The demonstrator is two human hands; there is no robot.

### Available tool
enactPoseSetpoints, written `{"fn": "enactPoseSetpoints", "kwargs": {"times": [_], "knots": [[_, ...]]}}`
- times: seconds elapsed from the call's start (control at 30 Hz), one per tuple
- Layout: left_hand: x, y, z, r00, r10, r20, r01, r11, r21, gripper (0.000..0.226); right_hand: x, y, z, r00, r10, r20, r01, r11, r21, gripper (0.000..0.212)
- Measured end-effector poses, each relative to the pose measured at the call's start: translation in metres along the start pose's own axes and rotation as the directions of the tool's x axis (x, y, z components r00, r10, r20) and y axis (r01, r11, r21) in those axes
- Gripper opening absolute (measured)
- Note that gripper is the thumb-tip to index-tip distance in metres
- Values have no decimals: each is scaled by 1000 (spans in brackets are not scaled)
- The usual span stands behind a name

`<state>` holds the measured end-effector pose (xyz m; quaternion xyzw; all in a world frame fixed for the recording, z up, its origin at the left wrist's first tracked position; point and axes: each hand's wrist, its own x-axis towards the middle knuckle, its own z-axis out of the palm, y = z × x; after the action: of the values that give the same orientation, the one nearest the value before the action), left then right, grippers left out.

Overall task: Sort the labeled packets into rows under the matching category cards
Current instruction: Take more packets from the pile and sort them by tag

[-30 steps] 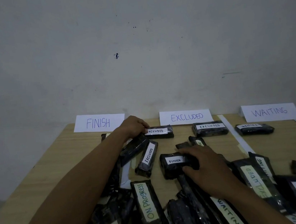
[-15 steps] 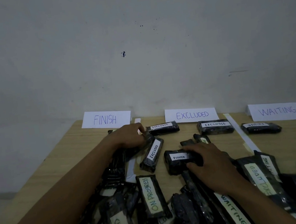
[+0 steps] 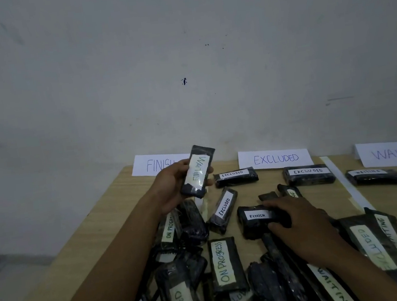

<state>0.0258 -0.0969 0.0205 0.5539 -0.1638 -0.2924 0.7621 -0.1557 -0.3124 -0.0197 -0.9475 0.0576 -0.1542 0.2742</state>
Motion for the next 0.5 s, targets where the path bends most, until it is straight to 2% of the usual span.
{"fn": "enactPoseSetpoints", "kwargs": {"times": [0.4, 0.5], "knots": [[-8, -4, 3, 998, -34, -58, 43, 985, 167, 18, -1, -2, -2, 1000, 4, 15, -4, 1000, -1, 45], [-6, -5, 3, 990, 7, -143, 27, 972, 232, 11, -1, -2, -1, 1000, 17, 20, -17, 1000, 10, 44]]}}
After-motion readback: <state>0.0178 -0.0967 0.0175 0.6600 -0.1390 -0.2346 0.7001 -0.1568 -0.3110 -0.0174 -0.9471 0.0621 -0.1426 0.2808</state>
